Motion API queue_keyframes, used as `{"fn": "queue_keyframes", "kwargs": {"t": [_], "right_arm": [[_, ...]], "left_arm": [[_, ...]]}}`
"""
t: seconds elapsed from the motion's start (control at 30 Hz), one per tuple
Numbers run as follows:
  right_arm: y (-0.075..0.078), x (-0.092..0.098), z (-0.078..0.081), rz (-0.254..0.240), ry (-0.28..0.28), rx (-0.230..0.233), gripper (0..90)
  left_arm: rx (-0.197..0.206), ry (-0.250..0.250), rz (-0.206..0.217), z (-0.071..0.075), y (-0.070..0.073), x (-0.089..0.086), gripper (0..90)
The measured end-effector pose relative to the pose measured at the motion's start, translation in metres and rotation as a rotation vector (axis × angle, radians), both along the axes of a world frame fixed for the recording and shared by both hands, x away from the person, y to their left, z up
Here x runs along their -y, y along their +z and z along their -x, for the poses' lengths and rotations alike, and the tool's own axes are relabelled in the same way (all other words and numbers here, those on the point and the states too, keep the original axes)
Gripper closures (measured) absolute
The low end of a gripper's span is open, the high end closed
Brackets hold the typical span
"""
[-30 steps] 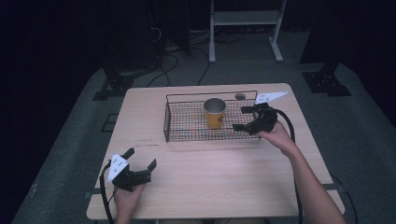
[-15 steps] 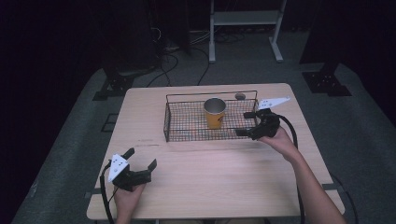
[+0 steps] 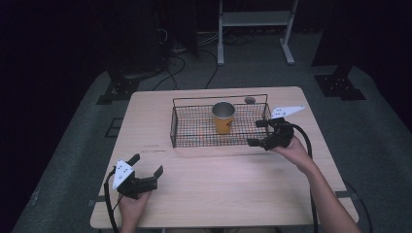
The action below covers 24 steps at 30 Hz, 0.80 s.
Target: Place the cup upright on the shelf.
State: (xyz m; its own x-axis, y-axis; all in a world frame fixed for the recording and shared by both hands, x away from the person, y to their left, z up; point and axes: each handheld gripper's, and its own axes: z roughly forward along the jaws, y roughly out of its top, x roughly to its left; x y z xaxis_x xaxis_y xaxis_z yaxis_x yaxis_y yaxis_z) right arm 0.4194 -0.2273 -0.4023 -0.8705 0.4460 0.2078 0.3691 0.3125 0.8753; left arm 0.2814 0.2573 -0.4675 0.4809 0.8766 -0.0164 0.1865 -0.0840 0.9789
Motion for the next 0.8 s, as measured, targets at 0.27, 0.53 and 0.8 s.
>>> {"fn": "queue_keyframes", "kwargs": {"t": [0.27, 0.53, 0.8], "right_arm": [[-0.002, 0.004, 0.006, -0.005, 0.000, 0.000, 0.0], [-0.006, 0.007, 0.015, 0.000, 0.008, -0.002, 0.0], [-0.010, 0.013, 0.026, 0.005, -0.005, 0.011, 0.0]], "left_arm": [[0.000, 0.001, 0.001, 0.000, 0.000, 0.000, 0.0], [-0.001, 0.000, -0.001, 0.000, 0.000, 0.000, 0.0], [0.000, 0.000, 0.000, 0.000, 0.000, 0.000, 0.0]]}}
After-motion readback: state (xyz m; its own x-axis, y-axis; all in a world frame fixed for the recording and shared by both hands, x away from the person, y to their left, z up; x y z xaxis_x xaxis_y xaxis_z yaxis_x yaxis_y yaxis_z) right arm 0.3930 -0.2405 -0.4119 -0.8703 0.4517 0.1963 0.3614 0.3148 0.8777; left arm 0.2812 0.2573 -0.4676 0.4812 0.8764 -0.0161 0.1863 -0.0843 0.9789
